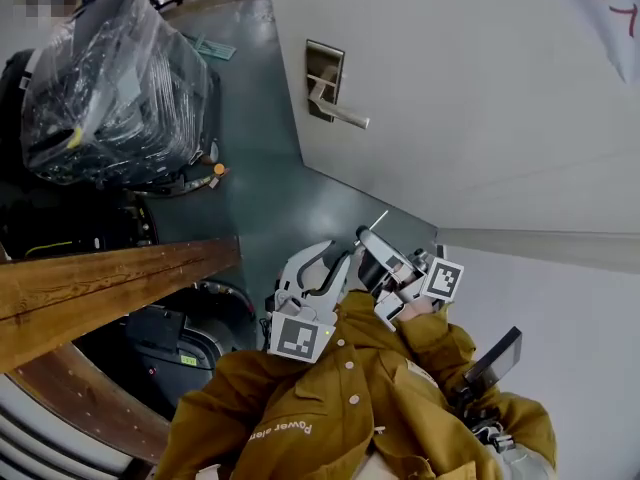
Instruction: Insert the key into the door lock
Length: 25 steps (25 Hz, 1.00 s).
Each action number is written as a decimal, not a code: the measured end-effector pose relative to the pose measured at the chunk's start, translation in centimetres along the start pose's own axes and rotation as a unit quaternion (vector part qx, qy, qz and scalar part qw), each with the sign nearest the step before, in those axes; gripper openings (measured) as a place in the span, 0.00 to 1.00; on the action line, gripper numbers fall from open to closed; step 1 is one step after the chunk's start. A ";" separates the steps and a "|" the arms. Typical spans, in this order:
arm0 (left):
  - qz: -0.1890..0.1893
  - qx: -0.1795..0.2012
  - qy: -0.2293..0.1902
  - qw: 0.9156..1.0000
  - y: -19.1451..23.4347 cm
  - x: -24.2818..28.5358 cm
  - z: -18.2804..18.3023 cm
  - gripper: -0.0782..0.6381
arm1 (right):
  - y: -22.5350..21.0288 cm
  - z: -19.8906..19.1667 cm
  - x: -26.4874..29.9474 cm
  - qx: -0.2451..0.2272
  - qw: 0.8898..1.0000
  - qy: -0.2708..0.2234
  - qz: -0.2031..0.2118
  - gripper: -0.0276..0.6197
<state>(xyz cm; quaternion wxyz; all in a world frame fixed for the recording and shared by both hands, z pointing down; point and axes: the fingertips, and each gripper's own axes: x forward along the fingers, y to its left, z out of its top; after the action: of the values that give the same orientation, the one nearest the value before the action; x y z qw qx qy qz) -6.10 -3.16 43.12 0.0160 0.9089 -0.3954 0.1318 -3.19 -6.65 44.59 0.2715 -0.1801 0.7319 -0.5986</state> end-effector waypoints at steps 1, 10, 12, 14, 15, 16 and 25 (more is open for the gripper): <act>-0.002 -0.003 -0.003 1.000 0.1 0.6 0.2 0.25 | -0.1 0.2 0.6 0.003 1.000 0.001 -0.001 0.20; 0.013 -0.001 -0.007 1.000 1.4 4.8 0.6 0.24 | -1.0 2.6 3.0 0.038 0.999 0.013 0.011 0.20; 0.010 0.003 -0.005 1.000 1.2 5.5 0.6 0.22 | -1.2 3.1 2.9 0.048 0.999 0.009 0.014 0.20; 0.007 -0.001 -0.006 1.000 1.2 6.0 0.6 0.22 | -1.3 3.6 2.8 0.056 0.998 0.005 0.017 0.20; 0.005 -0.003 -0.007 1.000 1.2 6.2 0.6 0.22 | -1.3 3.9 2.8 0.059 0.998 0.005 0.018 0.20; 0.004 -0.004 -0.009 1.000 1.3 6.4 0.7 0.22 | -1.4 4.1 2.8 0.061 0.998 0.006 0.020 0.20; -0.002 0.011 -0.007 1.000 1.4 7.6 1.0 0.20 | -0.8 5.0 3.2 0.083 0.995 0.019 0.043 0.20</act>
<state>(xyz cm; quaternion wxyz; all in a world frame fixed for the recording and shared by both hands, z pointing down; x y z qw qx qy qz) -1.89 -9.66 43.98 0.0030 0.9106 -0.3924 0.1297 -2.70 -12.65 44.14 0.2968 -0.1134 0.6921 -0.6481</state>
